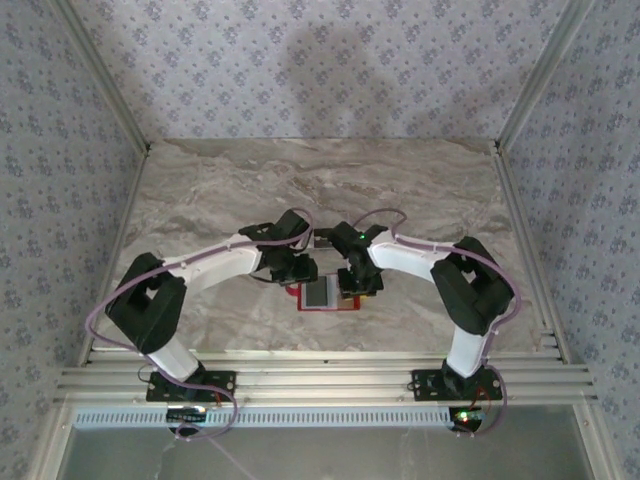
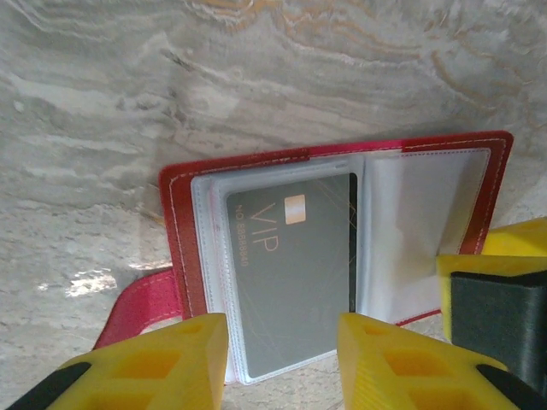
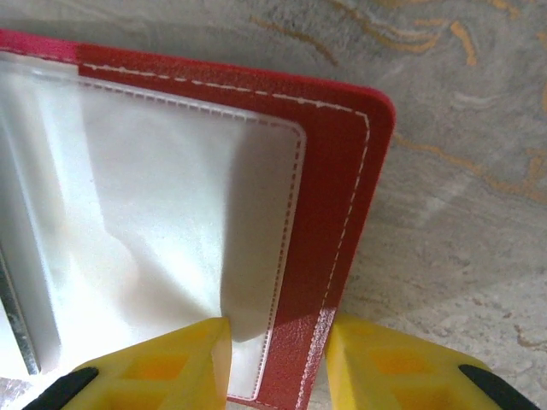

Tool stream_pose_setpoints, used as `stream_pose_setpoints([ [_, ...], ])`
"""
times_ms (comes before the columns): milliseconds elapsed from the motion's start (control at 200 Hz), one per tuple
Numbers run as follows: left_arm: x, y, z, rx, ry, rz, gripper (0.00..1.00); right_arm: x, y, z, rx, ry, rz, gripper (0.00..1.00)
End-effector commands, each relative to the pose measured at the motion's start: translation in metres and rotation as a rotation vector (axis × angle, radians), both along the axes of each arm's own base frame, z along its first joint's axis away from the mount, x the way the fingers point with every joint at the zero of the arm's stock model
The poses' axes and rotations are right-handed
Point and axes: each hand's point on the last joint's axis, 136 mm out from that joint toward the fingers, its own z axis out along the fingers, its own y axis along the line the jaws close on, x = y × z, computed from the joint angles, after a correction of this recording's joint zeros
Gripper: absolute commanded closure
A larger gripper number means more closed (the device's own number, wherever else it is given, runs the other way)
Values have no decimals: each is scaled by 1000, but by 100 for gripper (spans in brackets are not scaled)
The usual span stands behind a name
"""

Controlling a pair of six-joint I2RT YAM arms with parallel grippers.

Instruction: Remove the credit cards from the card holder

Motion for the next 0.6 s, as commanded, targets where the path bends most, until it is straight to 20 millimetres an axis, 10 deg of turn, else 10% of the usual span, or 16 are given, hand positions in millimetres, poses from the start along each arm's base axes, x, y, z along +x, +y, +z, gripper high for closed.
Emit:
stream_pose_setpoints([
  [0, -8, -6, -8, -11, 52, 2, 63, -4, -5, 10, 6, -9, -19, 61],
  [275, -11, -5, -21, 15, 92, 1, 68, 7, -10, 40, 8, -85, -32, 60],
  [595, -13, 2, -33, 46, 104, 8, 74, 15, 51, 52, 368, -43, -82, 72],
])
